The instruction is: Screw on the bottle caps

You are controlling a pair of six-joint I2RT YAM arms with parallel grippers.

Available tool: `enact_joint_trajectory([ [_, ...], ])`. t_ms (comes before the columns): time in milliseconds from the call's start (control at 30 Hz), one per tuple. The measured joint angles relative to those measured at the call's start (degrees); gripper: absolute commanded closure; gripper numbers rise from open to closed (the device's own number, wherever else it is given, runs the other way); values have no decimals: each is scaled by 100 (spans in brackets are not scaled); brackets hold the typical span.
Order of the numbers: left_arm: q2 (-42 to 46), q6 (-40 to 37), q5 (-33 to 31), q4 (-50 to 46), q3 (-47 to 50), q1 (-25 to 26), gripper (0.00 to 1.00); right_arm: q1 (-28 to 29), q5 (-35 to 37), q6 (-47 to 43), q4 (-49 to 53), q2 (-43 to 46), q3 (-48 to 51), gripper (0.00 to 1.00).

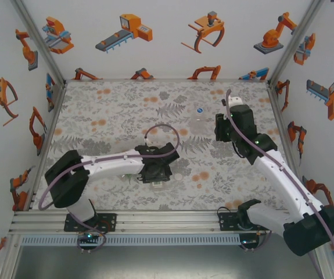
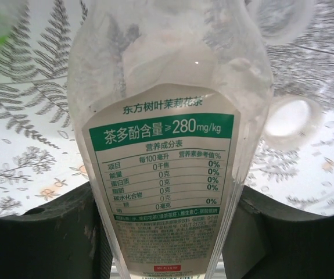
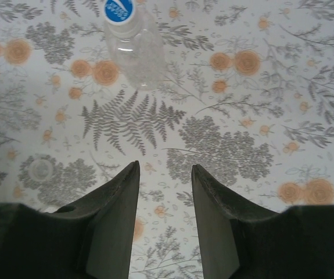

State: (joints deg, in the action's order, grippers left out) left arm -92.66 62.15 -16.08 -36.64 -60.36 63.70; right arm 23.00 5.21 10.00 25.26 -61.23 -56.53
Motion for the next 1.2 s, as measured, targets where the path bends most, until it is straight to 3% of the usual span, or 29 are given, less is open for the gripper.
enact_joint_trajectory([
  [200,1364,-1091,-164,509,341,-146,53,120,-756,501,-15,-107,-168,59],
  [300,2238,-1714,168,911,789,-579,57,398,-890,688,42,-389,-501,62],
  [533,3646,-3303,1534,1145,1095,-2127,89,1300,-754,1010,321,-1019,-1150,62],
  [667,3713,-4249,2332,1040,791,-2627,100,1681,-638,1222,420,-1248,-1261,62],
  [867,3563,-5539,3119,824,382,-2787,100,1998,-560,1416,533,-1685,-1408,61],
  [1200,3440,-7117,3178,874,278,-2787,100,2151,-564,1574,678,-1934,-1405,62],
])
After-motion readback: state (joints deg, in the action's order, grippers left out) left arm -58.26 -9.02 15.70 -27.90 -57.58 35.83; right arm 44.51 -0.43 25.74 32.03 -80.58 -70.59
